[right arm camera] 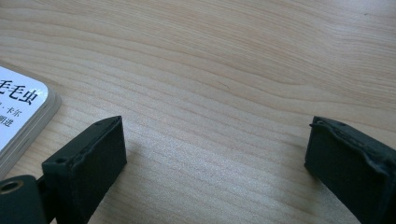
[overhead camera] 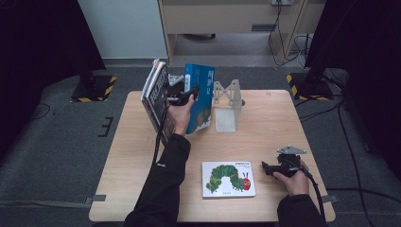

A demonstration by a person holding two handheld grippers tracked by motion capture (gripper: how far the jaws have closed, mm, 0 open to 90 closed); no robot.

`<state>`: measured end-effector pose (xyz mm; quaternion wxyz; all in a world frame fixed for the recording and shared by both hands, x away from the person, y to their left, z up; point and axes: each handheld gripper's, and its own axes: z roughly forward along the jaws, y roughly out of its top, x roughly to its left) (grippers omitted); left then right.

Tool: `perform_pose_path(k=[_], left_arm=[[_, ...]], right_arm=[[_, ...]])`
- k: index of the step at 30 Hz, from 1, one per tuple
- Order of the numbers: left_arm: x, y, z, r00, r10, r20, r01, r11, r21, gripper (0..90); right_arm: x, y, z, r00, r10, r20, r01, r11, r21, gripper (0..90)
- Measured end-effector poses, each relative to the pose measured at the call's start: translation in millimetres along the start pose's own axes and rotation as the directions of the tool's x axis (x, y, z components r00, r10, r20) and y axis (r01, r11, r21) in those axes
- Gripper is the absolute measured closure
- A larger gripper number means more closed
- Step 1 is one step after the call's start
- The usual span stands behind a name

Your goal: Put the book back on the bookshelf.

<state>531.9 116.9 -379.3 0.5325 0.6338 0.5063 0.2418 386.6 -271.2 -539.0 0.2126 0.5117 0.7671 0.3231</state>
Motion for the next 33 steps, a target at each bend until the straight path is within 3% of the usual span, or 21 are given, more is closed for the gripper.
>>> perform_pose_path(k=[8, 13, 22, 33], left_arm=[[-2.0, -11.5, -5.1, 0.9996, 0.027, 0.007, -0.027, 0.9996, -0.003, 61.3], [-5.6, -16.7, -14.3, 0.9975, 0.07, 0.01, -0.07, 0.9976, 0.005, 61.2], [-13.3, -25.3, -38.3, 0.9913, 0.131, 0.012, -0.131, 0.9899, 0.052, 61.0], [-19.5, -43.5, -68.9, 0.9877, 0.153, 0.034, -0.155, 0.9846, 0.08, 60.6]], right_arm=[[0.1, 0.0, -0.2, 1.0, -0.003, -0.002, 0.003, 1.0, 0.001, 5.4], [0.0, 0.0, -0.3, 1.0, -0.003, -0.004, 0.003, 1.0, 0.001, 5.3], [0.0, 0.0, -0.2, 1.0, -0.002, -0.006, 0.002, 1.0, 0.002, 5.2], [0.1, -0.1, -0.1, 1.0, -0.003, -0.003, 0.003, 1.0, 0.001, 5.2]])
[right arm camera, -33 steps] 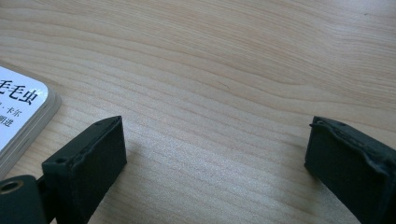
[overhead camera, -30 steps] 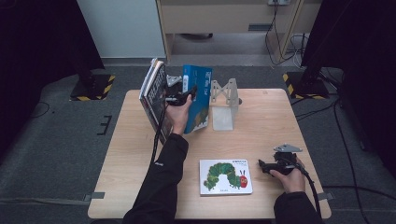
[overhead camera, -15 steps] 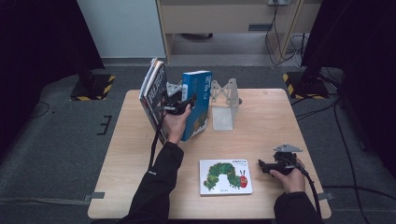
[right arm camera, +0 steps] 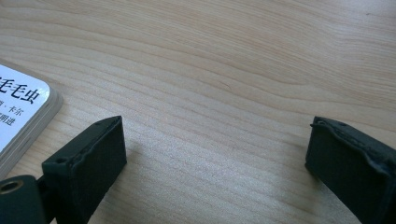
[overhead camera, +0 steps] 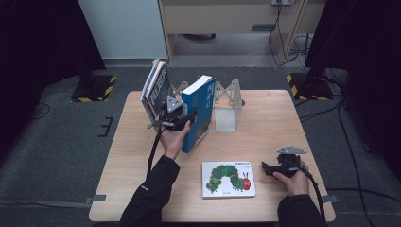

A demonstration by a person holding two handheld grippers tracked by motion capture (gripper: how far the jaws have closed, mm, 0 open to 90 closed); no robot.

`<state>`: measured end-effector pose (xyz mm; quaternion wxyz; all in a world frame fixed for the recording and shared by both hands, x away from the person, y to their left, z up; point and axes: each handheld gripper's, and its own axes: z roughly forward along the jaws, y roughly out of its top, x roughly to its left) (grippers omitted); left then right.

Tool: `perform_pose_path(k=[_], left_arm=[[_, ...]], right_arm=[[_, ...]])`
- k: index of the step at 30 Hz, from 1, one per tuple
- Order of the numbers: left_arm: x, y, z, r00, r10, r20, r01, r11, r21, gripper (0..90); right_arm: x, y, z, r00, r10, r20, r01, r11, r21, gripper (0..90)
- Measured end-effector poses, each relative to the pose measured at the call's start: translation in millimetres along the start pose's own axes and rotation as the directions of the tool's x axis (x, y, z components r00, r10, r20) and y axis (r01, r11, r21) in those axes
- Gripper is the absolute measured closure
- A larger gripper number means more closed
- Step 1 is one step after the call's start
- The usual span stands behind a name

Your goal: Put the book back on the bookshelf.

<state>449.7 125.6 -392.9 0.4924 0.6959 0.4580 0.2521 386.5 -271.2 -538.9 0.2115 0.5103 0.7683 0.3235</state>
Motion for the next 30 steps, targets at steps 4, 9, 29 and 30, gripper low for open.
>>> perform_pose_path(k=[4, 9, 29, 30], left_arm=[[-3.8, -7.0, -9.2, 1.0, 0.006, -0.007, -0.006, 0.9999, 0.016, 60.5], [-7.0, -19.9, -21.9, 0.9999, 0.01, -0.008, -0.009, 0.9995, 0.029, 60.5], [-6.9, -42.7, -33.1, 0.999, -0.005, 0.045, 0.005, 0.9999, -0.01, 57.5], [-6.9, -42.7, -32.8, 0.999, -0.004, 0.045, 0.005, 0.9999, -0.013, 57.4]], right_arm=[[-0.2, 0.0, -0.1, 1.0, -0.003, 0.0, 0.003, 1.0, 0.001, 5.2], [-0.1, -0.1, -0.1, 1.0, -0.002, -0.001, 0.002, 1.0, 0.001, 5.2], [0.5, -0.3, -0.2, 1.0, 0.0, 0.001, 0.0, 1.0, 0.0, 5.2], [0.6, -0.3, -0.2, 1.0, 0.001, 0.001, -0.001, 1.0, 0.0, 5.2]])
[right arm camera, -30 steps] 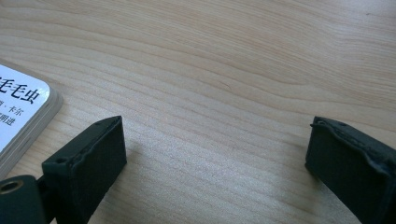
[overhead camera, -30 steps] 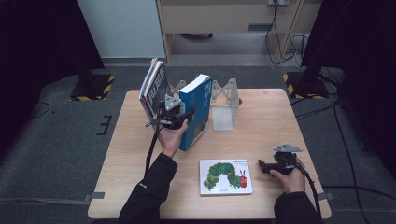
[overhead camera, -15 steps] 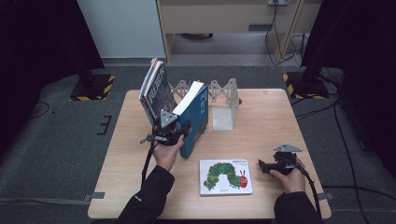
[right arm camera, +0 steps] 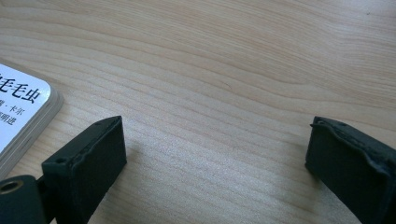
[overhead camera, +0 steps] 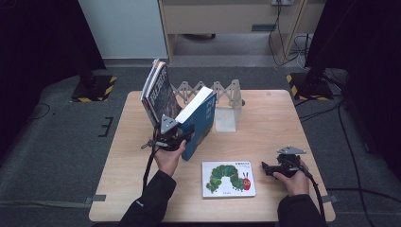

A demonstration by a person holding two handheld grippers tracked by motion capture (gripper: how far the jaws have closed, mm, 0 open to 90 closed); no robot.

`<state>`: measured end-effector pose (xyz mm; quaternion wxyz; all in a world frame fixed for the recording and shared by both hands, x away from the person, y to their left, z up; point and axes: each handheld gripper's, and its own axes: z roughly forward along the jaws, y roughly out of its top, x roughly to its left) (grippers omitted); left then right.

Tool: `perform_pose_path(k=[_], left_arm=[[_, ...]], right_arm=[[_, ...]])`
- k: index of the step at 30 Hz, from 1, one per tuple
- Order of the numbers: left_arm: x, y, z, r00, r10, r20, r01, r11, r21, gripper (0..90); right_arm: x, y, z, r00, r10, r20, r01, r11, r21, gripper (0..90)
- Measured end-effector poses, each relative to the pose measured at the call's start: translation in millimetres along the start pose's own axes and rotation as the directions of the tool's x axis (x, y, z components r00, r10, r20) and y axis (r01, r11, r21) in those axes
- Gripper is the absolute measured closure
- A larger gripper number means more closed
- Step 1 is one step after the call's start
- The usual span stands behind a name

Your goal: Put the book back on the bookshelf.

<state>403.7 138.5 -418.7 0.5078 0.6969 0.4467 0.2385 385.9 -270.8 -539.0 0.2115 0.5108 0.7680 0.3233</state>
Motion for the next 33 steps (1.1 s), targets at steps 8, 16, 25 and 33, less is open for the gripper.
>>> perform_pose_path(k=[8, 16, 25, 33], left_arm=[[-1.5, 15.7, 2.3, 0.9999, 0.001, 0.011, 0.0, 0.9953, -0.097, 55.6], [-5.2, 29.1, 12.8, 1.0, 0.005, -0.003, -0.005, 0.9943, -0.107, 53.4], [-5.9, 34.2, 15.0, 0.9976, 0.035, -0.059, -0.04, 0.9945, -0.096, 59.3], [-0.8, 50.6, 27.4, 0.9957, -0.02, -0.091, 0.011, 0.9949, -0.101, 60.2]], right_arm=[[0.0, 0.0, -0.1, 1.0, -0.001, 0.0, 0.001, 1.0, 0.0, 5.2], [0.2, 0.0, -0.1, 1.0, 0.0, 0.0, 0.0, 1.0, 0.001, 5.2], [0.0, 0.0, 0.0, 1.0, -0.003, 0.001, 0.003, 1.0, 0.0, 5.1], [-0.1, 0.0, 0.1, 1.0, -0.004, 0.001, 0.004, 1.0, -0.001, 5.0]])
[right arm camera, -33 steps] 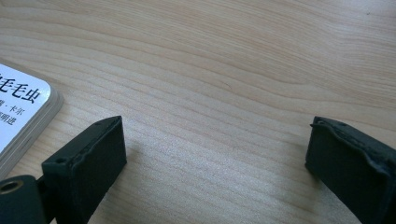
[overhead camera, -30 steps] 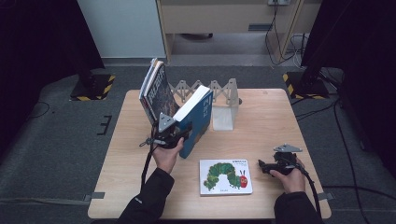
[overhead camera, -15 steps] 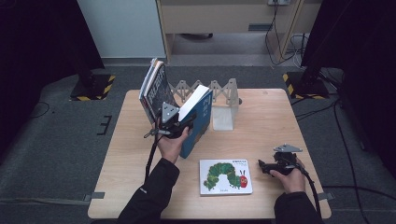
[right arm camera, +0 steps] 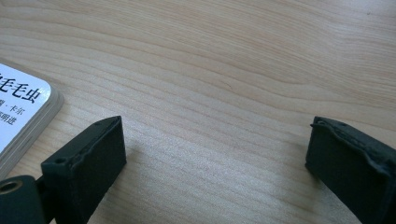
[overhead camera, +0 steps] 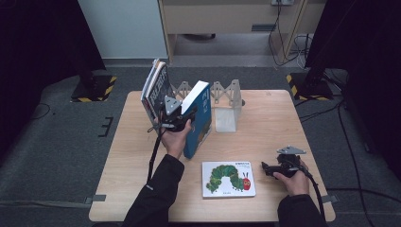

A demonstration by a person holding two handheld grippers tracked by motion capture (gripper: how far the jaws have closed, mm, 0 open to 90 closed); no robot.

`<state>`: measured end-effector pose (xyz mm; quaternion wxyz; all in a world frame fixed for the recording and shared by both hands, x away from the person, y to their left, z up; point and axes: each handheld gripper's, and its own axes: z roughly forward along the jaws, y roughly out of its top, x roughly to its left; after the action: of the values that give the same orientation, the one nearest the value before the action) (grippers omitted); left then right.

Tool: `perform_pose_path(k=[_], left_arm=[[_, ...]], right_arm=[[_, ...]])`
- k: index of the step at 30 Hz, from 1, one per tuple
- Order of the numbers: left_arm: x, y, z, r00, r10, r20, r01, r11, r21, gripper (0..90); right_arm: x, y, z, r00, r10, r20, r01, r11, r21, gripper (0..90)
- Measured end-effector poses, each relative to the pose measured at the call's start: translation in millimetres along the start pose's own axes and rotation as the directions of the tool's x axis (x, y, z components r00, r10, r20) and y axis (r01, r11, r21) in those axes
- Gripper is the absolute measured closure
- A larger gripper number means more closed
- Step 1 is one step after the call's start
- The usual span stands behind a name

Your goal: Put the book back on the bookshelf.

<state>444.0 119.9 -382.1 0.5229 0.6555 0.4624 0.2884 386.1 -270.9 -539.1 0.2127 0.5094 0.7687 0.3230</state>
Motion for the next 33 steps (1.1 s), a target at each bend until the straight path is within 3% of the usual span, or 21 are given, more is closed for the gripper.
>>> perform_pose_path(k=[4, 9, 15, 26, 33], left_arm=[[-0.7, 0.2, 9.7, 0.9996, 0.0, -0.028, 0.0, 0.9998, -0.021, 60.2], [3.5, -0.7, 21.5, 0.998, -0.045, -0.045, 0.043, 0.9979, -0.048, 60.1], [2.4, -1.7, 32.5, 0.9967, -0.038, -0.072, 0.034, 0.9979, -0.056, 59.9], [3.5, -5.7, 35.0, 0.9978, -0.026, -0.061, 0.022, 0.9978, -0.063, 58.4], [-3.4, -11.1, 24.7, 0.9999, 0.0, -0.014, -0.001, 0.9978, -0.066, 55.2]], right_arm=[[-0.1, 0.0, 0.1, 1.0, 0.0, -0.002, 0.0, 1.0, 0.0, 4.9], [-0.2, 0.2, 0.3, 1.0, -0.001, -0.004, 0.001, 1.0, 0.001, 4.6], [-0.3, 0.5, 0.6, 1.0, -0.004, -0.003, 0.004, 1.0, 0.001, 4.4], [-0.3, 0.4, 0.6, 1.0, -0.004, -0.003, 0.004, 1.0, 0.001, 4.3], [-0.1, 0.4, 0.5, 1.0, -0.005, -0.004, 0.005, 1.0, 0.001, 4.3]])
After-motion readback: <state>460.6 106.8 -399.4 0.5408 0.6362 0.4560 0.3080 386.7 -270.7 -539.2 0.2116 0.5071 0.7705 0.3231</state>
